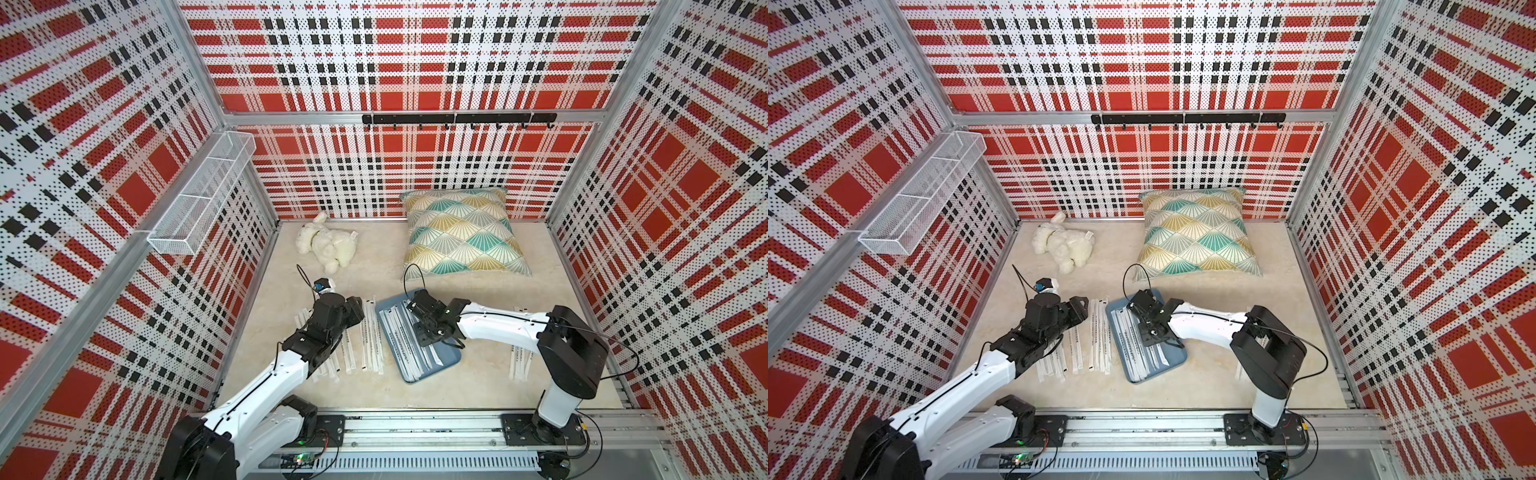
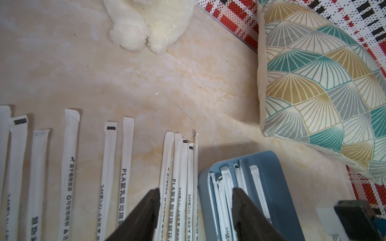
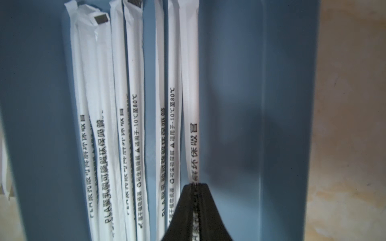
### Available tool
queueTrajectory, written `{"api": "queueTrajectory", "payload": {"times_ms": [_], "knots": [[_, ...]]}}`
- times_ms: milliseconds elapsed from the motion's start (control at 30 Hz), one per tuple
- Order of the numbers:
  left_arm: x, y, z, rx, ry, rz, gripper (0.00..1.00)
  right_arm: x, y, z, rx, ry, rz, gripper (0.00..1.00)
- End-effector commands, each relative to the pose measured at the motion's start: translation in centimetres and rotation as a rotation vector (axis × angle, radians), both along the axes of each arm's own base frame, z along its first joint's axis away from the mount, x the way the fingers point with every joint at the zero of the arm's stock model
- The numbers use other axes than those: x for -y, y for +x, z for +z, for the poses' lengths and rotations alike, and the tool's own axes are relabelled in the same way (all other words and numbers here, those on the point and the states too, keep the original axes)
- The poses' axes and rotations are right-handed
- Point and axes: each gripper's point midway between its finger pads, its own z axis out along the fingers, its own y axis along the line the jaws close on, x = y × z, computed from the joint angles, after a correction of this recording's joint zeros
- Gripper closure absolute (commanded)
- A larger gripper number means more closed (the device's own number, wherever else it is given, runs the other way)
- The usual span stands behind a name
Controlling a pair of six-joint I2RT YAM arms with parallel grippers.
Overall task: Put the straws into the storage box
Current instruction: Place the straw in the storage box.
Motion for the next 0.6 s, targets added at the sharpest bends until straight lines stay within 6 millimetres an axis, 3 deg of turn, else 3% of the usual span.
{"api": "queueTrajectory", "payload": {"times_ms": [0, 300, 567], "knots": [[0.4, -0.3, -0.4, -0.008, -0.013, -0.015, 0.40, -0.5, 0.4, -0.9, -0.010, 0.019, -0.003, 0.87], [0.9, -0.3, -0.8, -0.013, -0.003, -0.023, 0.41, -0.7, -0.1, -2.5, -0.045, 0.022, -0.002, 0.87], [0.6, -0.3, -0.8, -0.011, 0.014, -0.005, 0.45, -0.6, 0.1, -1.9, -0.034, 0.015, 0.004, 0.80]]}}
